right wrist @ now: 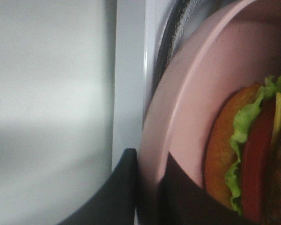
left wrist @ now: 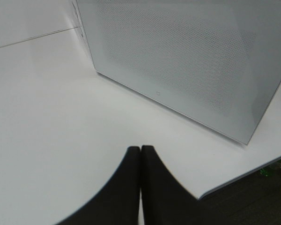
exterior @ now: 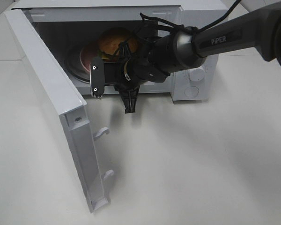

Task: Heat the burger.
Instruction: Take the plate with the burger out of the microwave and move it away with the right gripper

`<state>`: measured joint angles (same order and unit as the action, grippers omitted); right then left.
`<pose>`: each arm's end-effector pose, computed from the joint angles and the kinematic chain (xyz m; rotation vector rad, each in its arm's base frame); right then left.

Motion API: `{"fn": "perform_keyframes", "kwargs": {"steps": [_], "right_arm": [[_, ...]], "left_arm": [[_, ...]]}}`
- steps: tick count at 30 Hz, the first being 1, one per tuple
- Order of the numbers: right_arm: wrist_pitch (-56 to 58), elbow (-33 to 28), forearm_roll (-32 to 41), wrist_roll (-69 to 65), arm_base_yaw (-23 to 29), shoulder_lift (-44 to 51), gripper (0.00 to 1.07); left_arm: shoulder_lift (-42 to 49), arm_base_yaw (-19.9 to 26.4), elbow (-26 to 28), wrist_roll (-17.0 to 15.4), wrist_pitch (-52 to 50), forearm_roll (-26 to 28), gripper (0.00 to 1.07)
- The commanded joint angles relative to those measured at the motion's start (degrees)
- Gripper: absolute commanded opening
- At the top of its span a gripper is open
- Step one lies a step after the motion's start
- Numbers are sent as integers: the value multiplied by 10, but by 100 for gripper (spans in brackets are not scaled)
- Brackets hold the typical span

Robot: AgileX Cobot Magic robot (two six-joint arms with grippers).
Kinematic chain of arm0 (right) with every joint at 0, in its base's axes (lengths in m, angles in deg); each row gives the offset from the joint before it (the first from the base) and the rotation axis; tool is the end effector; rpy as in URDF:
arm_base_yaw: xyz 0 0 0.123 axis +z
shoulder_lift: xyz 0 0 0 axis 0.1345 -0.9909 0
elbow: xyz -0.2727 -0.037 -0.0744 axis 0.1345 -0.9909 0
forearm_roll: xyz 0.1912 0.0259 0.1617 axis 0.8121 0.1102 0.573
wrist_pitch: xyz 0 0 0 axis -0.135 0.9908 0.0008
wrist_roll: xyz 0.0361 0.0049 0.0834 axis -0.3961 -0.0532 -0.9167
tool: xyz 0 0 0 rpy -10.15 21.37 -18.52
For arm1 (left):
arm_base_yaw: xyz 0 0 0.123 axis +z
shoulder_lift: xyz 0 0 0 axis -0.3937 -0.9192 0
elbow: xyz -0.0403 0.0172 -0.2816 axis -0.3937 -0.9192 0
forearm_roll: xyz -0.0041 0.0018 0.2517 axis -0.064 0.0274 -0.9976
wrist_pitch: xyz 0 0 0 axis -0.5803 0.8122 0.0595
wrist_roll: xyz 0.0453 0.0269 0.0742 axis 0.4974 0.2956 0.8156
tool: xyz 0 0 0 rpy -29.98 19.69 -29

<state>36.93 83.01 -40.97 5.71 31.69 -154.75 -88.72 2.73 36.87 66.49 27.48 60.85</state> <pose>0.3897 0.3130 0.1156 -1.8755 1.3463 -0.3550 -0.0065 -0.0006 0.2790 0.4712 1.9828 -0.1994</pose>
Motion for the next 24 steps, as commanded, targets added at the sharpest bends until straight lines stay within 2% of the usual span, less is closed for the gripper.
{"fn": "perform_keyframes", "kwargs": {"steps": [1,11,24], "right_arm": [[12,-1,1,-8,1,15,0],[33,-17,6,58,15,57,0],[46,-85,114,230,26,115,0]], "left_arm": [[11,3,-1,-2,-9,2,0],[11,3,-1,-2,-9,2,0],[11,3,-1,-2,-9,2,0]]}}
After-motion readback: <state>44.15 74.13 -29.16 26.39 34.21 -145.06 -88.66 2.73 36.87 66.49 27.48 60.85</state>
